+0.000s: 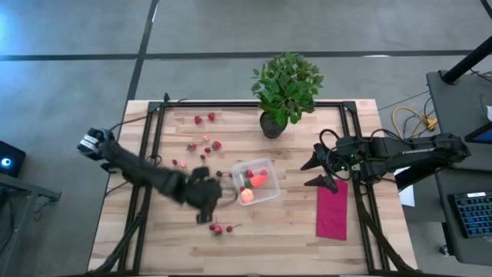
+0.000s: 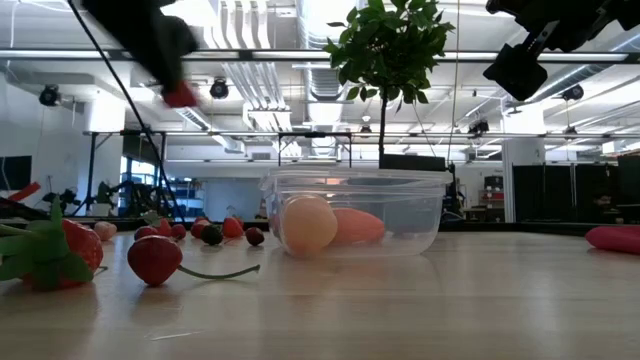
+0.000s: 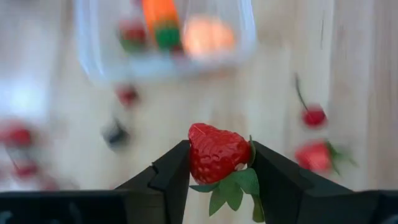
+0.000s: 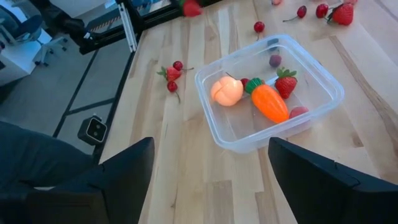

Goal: Pick and placing Produce into tupperware
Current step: Put the red strawberry into the transparent bin, then put the red cherry into the transparent bin

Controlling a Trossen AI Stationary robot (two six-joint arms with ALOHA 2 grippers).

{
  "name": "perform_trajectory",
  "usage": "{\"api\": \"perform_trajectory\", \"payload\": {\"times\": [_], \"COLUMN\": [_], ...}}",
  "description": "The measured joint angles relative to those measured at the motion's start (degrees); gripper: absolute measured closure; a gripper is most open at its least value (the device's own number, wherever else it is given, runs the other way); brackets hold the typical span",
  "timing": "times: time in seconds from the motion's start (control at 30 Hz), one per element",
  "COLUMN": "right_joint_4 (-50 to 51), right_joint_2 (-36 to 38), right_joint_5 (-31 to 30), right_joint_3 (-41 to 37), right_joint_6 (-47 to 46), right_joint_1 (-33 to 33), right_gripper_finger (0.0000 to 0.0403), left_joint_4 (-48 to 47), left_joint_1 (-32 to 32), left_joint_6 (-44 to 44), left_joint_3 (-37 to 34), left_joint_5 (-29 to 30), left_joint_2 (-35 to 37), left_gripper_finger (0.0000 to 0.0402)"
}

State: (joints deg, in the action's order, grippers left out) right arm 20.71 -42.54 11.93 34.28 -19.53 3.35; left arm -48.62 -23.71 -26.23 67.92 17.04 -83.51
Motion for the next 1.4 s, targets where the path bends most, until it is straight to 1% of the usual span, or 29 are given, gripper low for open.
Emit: {"api": "perform_trajectory", "payload": {"times": [0.07, 0.13, 0.23, 0.33, 0.4, 0.57, 0.7, 0.8, 0.9, 1.07, 1.13, 1.2, 1.3, 1.4], "right_joint_4": [0.03, 0.04, 0.03, 0.01, 0.0, 0.01, 0.01, 0.0, 0.01, 0.02, 0.02, 0.04, 0.04, 0.04], "right_joint_2": [0.0, 0.0, 0.0, 0.0, 0.0, 0.0, 0.0, 0.0, 0.0, 0.0, 0.0, 0.0, 0.0, 0.0], "right_joint_5": [-0.01, 0.02, 0.01, 0.0, 0.02, 0.0, 0.0, -0.01, 0.0, 0.01, -0.01, 0.02, 0.01, 0.02], "right_joint_3": [0.0, 0.0, 0.0, 0.0, 0.0, 0.0, 0.0, 0.0, 0.0, 0.0, 0.0, 0.0, 0.0, 0.0], "right_joint_6": [0.0, 0.0, 0.0, 0.0, 0.0, 0.0, 0.0, 0.0, 0.0, 0.0, 0.0, 0.0, 0.0, 0.0], "right_joint_1": [0.0, 0.01, 0.0, 0.0, 0.01, 0.01, 0.01, 0.01, 0.0, -0.01, 0.0, 0.0, 0.01, 0.0], "right_gripper_finger": [0.0094, 0.0092, 0.009, 0.0091, 0.0093, 0.0097, 0.0093, 0.0092, 0.0095, 0.0099, 0.0098, 0.0096, 0.0093, 0.0093], "left_joint_4": [4.72, 10.51, 15.14, 15.52, 15.64, 15.61, 15.03, 14.09, 13.37, 13.07, 10.95, 6.09, -3.5, -8.61], "left_joint_1": [5.32, 10.66, 16.82, 19.26, 19.3, 19.37, 19.36, 19.33, 19.33, 19.3, 19.3, 18.77, 16.11, 11.49], "left_joint_6": [8.63, 14.56, 17.96, 20.59, 23.4, 23.94, 23.35, 20.76, 19.56, 17.3, 15.7, 14.57, 14.74, 16.14], "left_joint_3": [0.31, 1.0, 2.68, 5.23, 7.07, 11.35, 12.68, 12.39, 12.33, 12.31, 12.31, 12.31, 12.22, 12.0], "left_joint_5": [-0.74, -3.48, -9.53, -14.15, -14.8, -14.96, -15.15, -15.31, -14.98, -14.71, -14.72, -14.95, -15.38, -19.75], "left_joint_2": [0.53, -0.27, -3.8, -8.88, -12.03, -17.77, -18.19, -17.2, -16.1, -15.77, -15.56, -14.85, -13.69, -12.74], "left_gripper_finger": [0.0261, 0.0261, 0.0261, 0.0261, 0.0261, 0.026, 0.026, 0.0257, 0.0237, 0.0177, 0.0154, 0.0141, 0.014, 0.015]}}
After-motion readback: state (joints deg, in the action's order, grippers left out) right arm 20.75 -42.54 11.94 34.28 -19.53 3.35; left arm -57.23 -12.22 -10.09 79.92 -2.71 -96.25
